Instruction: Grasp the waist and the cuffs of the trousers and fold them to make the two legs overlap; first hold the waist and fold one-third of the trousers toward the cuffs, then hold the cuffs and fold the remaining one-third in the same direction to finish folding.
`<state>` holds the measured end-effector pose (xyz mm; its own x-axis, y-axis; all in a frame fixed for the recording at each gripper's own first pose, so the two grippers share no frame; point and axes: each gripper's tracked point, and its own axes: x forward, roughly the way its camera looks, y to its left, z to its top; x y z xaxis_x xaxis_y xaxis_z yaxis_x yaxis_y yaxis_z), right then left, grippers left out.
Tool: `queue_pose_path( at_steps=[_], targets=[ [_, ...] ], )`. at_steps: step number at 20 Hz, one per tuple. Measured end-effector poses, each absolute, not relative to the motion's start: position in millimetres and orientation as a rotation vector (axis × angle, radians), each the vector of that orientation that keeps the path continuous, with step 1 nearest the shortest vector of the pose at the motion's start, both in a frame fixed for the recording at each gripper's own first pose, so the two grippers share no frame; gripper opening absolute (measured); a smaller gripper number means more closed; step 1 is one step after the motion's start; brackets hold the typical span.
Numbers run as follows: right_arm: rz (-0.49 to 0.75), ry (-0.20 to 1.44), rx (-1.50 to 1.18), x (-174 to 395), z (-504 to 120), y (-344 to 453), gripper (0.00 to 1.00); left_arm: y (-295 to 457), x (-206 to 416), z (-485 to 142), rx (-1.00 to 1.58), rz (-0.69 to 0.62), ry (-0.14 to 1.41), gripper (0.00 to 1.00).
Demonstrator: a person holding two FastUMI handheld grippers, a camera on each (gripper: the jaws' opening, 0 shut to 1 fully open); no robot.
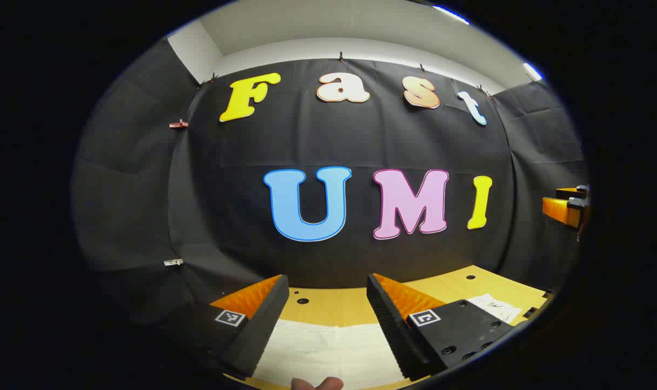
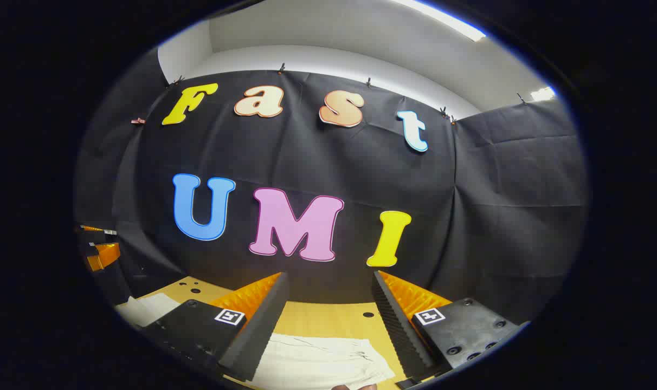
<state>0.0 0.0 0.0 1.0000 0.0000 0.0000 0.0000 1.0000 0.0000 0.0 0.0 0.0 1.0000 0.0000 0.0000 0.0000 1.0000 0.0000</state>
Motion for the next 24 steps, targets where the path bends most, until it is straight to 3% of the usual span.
queue_pose_path(
  at_steps=[17, 24],
  targets=[
    [-0.014, 0.015, -0.008, 6.5, -4.7, 5.0, 0.97, 6.8, 10.7, -12.0, 0.017, -0.026, 0.024, 0.94],
    [-0.036, 0.033, -0.029, 2.6, -11.6, 1.1, 0.97, 44.1, 8.6, -78.5, 0.275, -0.115, 0.114, 0.96]
  ],
)
